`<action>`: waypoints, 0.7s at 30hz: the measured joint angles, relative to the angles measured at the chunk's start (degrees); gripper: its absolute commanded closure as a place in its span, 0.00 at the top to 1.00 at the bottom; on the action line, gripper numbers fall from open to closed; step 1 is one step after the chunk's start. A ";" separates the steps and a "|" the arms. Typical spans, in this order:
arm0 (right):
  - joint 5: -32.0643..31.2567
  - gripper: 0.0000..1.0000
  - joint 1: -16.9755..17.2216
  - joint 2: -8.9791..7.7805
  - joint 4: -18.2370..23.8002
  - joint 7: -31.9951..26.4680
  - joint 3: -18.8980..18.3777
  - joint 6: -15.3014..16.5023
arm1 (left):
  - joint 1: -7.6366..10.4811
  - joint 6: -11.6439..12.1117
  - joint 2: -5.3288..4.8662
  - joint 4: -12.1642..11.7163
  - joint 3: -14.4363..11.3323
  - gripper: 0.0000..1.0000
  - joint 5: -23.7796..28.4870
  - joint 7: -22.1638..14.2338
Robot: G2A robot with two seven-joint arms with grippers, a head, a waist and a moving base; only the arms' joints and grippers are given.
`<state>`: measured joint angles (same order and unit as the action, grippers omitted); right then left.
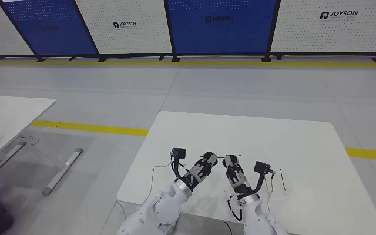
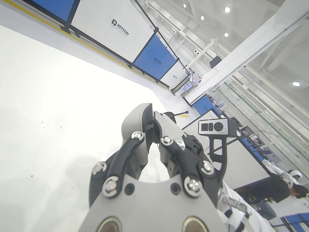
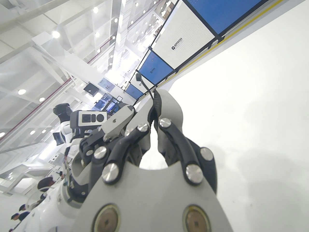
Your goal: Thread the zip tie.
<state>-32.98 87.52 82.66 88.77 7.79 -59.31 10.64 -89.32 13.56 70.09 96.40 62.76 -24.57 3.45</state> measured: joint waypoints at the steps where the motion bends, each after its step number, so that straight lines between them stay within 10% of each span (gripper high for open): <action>1: 0.00 0.00 0.01 0.00 0.00 0.06 -0.03 -0.02 | 0.01 -0.07 0.01 -0.03 -0.01 0.40 0.05 0.07; 9: 0.05 0.00 0.01 0.00 -0.06 0.05 -0.11 -0.04 | 0.20 -0.40 0.08 -0.32 -0.27 0.45 -0.12 0.21; 21: 0.30 0.00 -0.20 0.01 -0.17 0.09 -0.20 0.28 | 0.88 -1.03 0.23 -1.14 -1.05 0.00 -0.72 -0.16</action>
<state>-32.68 87.33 82.67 88.60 7.88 -59.51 10.91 -88.45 12.52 70.32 95.26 61.71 -25.29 3.29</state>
